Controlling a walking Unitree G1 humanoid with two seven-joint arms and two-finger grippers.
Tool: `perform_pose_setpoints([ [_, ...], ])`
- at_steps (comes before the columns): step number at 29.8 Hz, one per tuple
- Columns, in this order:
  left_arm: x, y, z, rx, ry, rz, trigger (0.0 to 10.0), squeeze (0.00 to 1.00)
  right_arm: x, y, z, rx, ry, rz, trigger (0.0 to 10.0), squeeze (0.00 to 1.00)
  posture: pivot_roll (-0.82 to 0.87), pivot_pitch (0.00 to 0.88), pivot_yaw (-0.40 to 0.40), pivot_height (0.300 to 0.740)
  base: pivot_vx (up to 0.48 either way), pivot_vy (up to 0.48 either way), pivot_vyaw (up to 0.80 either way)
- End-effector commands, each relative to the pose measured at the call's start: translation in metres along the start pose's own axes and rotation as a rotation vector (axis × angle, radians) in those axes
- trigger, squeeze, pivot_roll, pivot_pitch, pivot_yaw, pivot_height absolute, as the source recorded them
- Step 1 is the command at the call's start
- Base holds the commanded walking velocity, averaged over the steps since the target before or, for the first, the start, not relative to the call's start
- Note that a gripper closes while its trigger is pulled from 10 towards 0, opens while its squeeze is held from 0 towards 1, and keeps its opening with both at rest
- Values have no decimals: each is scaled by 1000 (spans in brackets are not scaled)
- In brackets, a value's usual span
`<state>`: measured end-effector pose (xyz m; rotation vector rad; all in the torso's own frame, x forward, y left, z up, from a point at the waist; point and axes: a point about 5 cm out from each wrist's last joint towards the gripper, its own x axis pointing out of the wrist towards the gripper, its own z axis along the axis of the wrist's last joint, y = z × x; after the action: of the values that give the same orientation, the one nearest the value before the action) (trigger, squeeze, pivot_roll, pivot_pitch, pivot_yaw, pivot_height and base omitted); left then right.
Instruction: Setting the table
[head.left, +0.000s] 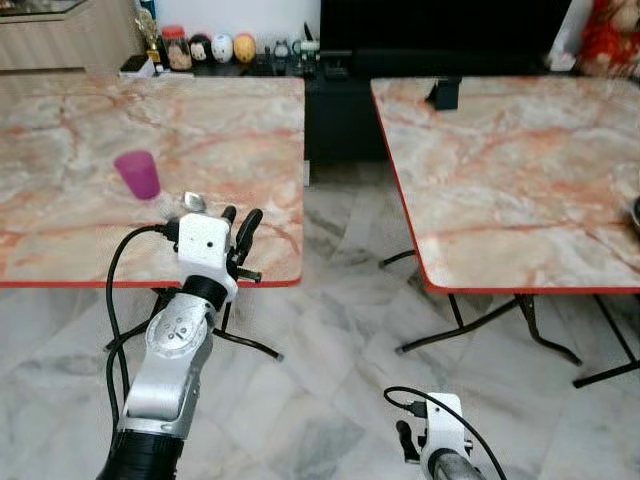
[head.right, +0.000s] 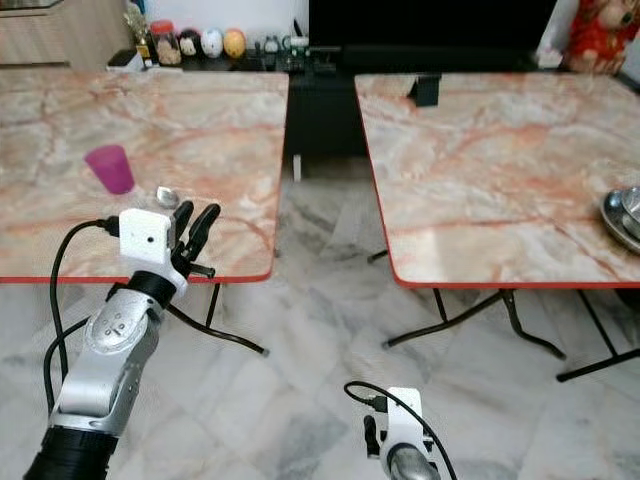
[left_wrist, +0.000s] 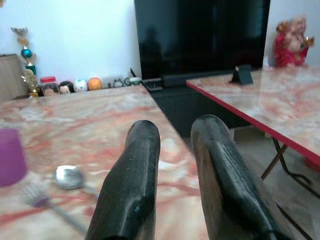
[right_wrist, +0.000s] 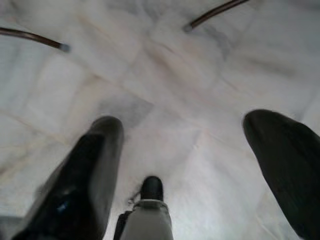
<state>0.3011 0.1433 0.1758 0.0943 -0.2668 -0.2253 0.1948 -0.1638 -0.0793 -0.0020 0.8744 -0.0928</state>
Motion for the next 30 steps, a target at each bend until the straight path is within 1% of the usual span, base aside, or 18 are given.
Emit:
perform_pose_setpoints([
  [1,-3,8,-2,16,20,25,10000,0,1,3,3,1,-8,7,10000,0,-12,0,-61,740,0,371,0],
  [14,-2,6,-4,15,24,24,10000,0,1,2,3,10,-9,3,10000,0,-13,0,-61,740,0,372,0],
  [30,-2,8,-4,18,23,29,10000,0,1,3,3,12,-11,2,10000,0,-11,0,-60,740,0,371,0],
])
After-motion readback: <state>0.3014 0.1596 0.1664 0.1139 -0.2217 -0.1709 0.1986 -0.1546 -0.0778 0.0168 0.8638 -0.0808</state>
